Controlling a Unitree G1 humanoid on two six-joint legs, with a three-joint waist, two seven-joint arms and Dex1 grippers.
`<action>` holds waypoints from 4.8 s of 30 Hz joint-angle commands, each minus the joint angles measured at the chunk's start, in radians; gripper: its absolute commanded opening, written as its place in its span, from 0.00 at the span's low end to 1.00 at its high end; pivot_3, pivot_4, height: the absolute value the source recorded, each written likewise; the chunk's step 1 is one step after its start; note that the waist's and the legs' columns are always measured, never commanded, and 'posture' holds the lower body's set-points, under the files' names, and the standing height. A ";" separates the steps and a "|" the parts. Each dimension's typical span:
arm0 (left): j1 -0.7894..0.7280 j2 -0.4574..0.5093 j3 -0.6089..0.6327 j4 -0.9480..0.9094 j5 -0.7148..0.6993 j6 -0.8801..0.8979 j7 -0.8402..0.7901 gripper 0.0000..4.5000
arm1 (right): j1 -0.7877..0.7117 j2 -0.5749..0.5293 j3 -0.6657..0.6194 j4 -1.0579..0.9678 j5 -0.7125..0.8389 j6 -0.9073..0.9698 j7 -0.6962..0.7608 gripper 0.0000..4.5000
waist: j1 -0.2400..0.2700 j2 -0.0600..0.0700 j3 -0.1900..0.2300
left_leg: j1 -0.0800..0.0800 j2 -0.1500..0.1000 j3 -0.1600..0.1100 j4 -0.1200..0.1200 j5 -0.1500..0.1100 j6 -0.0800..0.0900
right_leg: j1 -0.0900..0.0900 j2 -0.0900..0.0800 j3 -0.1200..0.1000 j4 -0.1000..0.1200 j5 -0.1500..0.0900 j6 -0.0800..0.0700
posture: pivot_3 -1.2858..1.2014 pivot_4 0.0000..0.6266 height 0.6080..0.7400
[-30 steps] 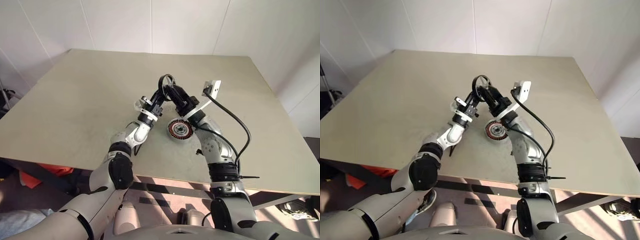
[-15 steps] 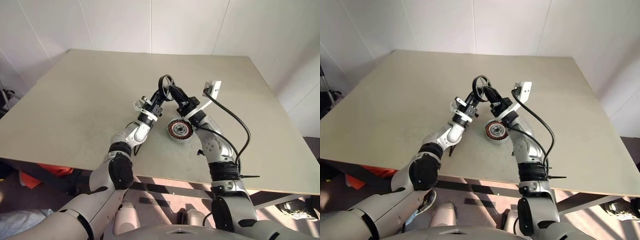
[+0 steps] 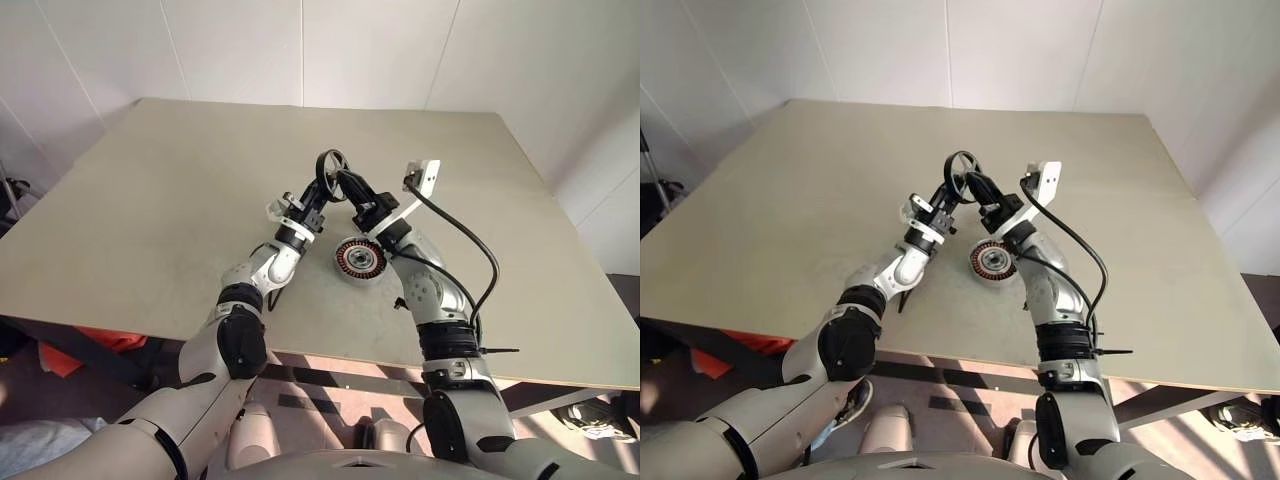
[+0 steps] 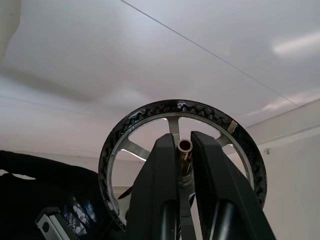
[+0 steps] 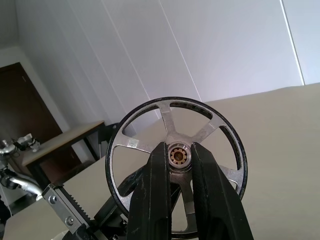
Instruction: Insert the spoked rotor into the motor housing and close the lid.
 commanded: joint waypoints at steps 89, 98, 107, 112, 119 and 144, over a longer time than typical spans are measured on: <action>0.352 0.237 -0.629 -0.664 0.561 -0.280 -0.147 0.61 | 0.163 -0.508 0.234 -0.405 -0.219 0.502 0.081 0.37 | 0.001 0.000 0.000 | 0.007 0.002 0.000 0.000 0.001 -0.001 | 0.005 0.002 0.002 0.002 0.000 0.001 | 0.52 0.00 1.00; 0.357 0.233 -0.646 -0.663 0.577 -0.286 -0.150 0.61 | 0.139 -0.497 0.185 -0.471 -0.189 0.500 0.076 0.58 | 0.001 0.000 0.000 | 0.007 0.002 0.000 0.000 0.001 -0.001 | 0.005 0.002 0.002 0.003 0.000 0.001 | 0.52 0.00 1.00; 0.347 0.232 -0.659 -0.651 0.597 -0.301 -0.154 0.61 | 0.169 -0.439 0.236 -0.324 -0.247 0.455 0.043 0.16 | 0.000 0.000 0.000 | 0.007 0.002 0.000 0.001 0.001 -0.001 | 0.005 0.002 0.002 0.003 0.000 0.001 | 0.52 0.00 1.00; 0.347 0.233 -0.656 -0.651 0.602 -0.307 -0.146 0.61 | 0.202 -0.392 0.281 -0.197 -0.302 0.397 0.031 0.00 | -0.003 0.000 -0.004 | 0.008 0.002 0.000 0.001 0.000 -0.001 | 0.006 0.002 0.002 0.003 0.000 0.000 | 0.52 0.00 1.00; 0.353 0.236 -0.651 -0.650 0.608 -0.316 -0.144 0.61 | 0.139 -0.449 0.206 -0.362 -0.231 0.403 0.108 0.00 | -0.003 0.001 -0.004 | 0.011 0.002 0.000 0.001 0.000 0.000 | 0.009 0.002 0.003 0.003 0.000 0.001 | 0.52 0.00 1.00; 0.366 0.372 -0.927 -0.890 0.930 -0.440 -0.125 0.61 | -0.116 -0.751 0.549 -0.068 -0.643 -0.163 0.646 0.66 | -0.004 0.002 -0.004 | 0.004 0.003 0.000 0.009 -0.003 0.006 | 0.004 0.002 0.003 0.007 -0.001 0.001 | 0.52 0.00 1.00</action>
